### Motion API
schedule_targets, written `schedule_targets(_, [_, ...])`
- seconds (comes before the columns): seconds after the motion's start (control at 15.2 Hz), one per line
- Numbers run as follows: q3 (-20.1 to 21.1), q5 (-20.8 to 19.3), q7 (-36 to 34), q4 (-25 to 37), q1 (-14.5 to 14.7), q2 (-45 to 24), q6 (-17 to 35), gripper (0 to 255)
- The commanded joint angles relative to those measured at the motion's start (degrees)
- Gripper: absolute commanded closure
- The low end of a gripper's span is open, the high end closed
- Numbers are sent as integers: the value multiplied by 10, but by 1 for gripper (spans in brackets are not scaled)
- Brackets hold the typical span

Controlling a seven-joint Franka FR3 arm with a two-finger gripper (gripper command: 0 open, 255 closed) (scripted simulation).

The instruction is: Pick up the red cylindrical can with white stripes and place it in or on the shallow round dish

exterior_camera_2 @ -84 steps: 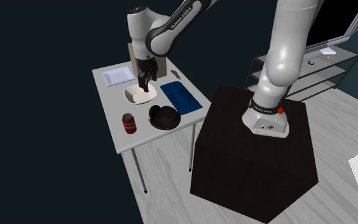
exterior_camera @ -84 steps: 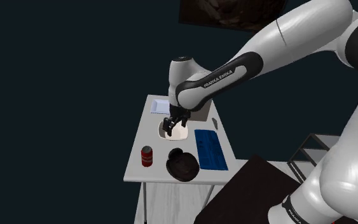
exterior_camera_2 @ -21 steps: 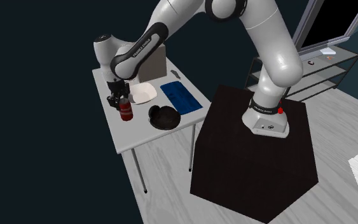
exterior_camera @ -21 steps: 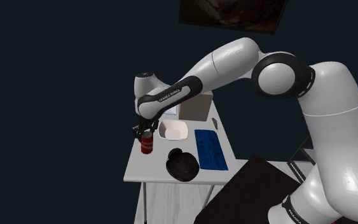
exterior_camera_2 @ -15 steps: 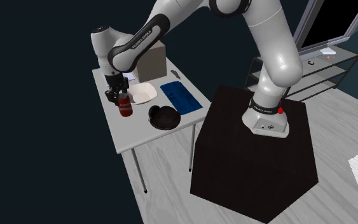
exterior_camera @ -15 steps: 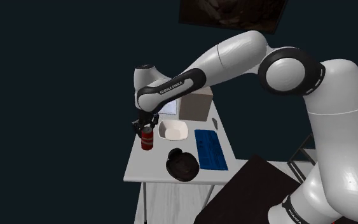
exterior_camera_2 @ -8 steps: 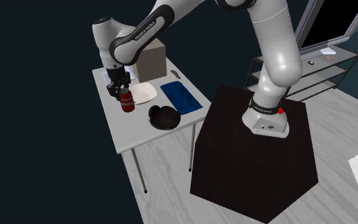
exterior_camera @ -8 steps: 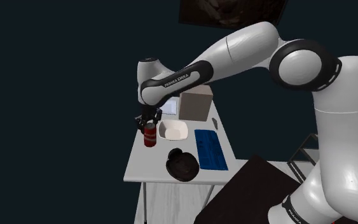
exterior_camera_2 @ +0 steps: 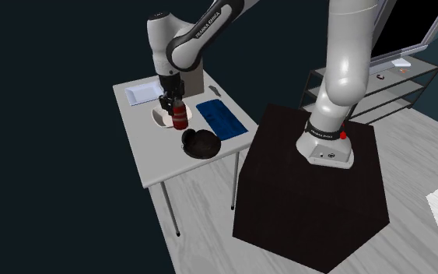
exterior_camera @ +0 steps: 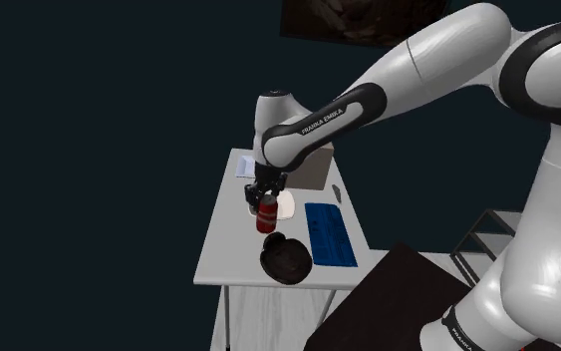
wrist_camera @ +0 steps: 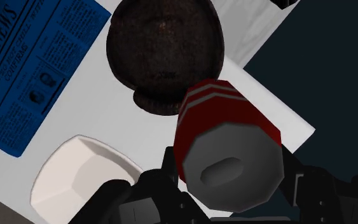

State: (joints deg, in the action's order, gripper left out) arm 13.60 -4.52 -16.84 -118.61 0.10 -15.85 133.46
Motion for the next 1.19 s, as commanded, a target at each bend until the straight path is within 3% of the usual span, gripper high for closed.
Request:
schedule_targets(0.0, [-1, 11, 19, -53, -14, 39, 15, 255])
schedule_targets(0.33, [-9, 44, 74, -166, -40, 137, 34, 255])
schedule_targets(1.12, [-15, 15, 54, -183, -36, 60, 125, 255])
